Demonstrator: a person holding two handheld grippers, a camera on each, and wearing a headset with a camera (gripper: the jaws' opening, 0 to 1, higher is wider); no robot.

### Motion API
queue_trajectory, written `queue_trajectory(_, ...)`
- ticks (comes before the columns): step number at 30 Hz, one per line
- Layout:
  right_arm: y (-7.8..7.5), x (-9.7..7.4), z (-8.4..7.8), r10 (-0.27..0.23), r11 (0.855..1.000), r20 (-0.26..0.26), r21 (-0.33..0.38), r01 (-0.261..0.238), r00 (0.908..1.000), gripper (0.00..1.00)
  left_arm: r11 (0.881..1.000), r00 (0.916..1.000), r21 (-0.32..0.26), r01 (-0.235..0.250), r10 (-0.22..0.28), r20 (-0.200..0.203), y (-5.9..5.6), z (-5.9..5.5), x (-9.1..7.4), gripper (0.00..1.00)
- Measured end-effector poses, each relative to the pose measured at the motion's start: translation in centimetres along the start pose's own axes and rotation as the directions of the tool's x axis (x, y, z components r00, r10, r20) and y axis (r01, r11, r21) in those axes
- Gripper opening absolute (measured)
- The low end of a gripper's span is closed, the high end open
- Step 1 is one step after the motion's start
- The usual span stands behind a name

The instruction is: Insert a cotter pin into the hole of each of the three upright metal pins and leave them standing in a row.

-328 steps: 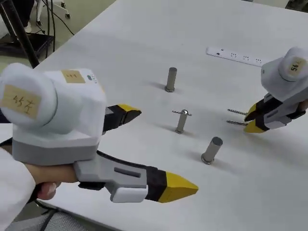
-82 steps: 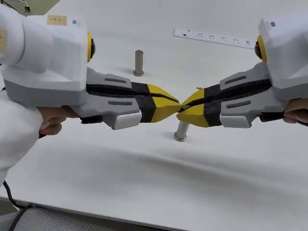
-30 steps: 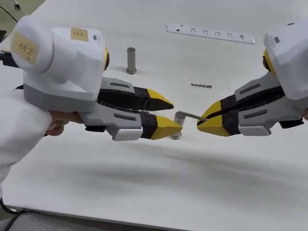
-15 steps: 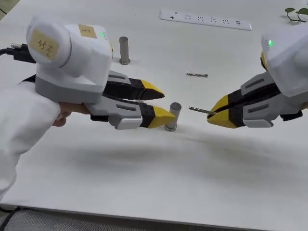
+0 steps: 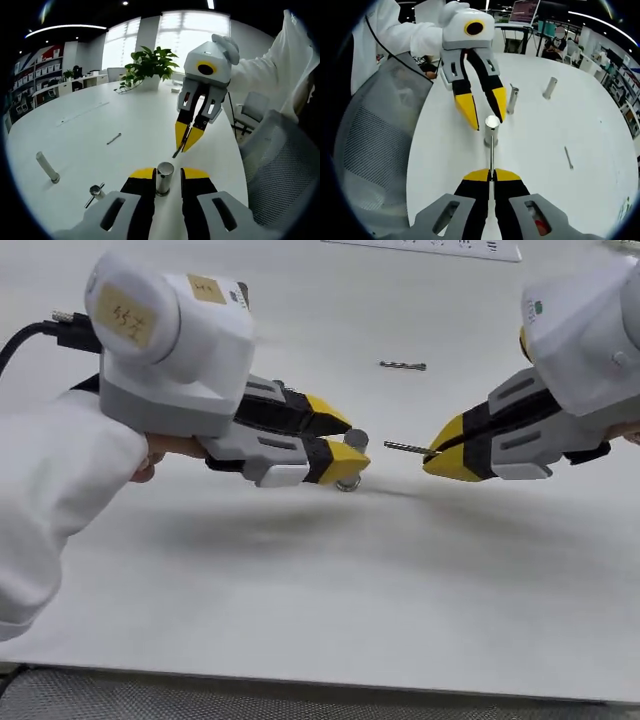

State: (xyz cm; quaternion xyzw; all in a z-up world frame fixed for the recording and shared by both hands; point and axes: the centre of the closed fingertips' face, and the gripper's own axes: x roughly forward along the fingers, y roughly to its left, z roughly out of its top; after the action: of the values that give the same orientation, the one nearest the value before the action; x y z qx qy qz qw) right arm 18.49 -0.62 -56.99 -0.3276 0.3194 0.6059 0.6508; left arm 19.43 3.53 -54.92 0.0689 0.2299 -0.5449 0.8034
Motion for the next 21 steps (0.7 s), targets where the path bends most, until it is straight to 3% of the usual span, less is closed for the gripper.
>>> queue_trajectory(5,0.0,0.5,0.2,0.012,1.0,-0.005,-0.013,-0.012,0.9999,0.0,1.0,0.9999,-0.002,-0.006,0.006,-0.009,0.3,-0.4,-0.2,0.11)
queue_trajectory(15,0.1,1.0,0.7,0.018,0.999,-0.022,-0.051,-0.019,0.9996,0.0,1.0,0.9998,0.003,0.005,-0.005,-0.019,-0.1,-0.5,-0.3,0.1)
queue_trajectory(21,0.2,0.9,1.2,0.019,0.999,-0.006,-0.047,-0.02,0.9998,0.0,1.0,0.9997,0.011,0.01,-0.01,-0.021,0.0,-0.6,-0.4,0.1)
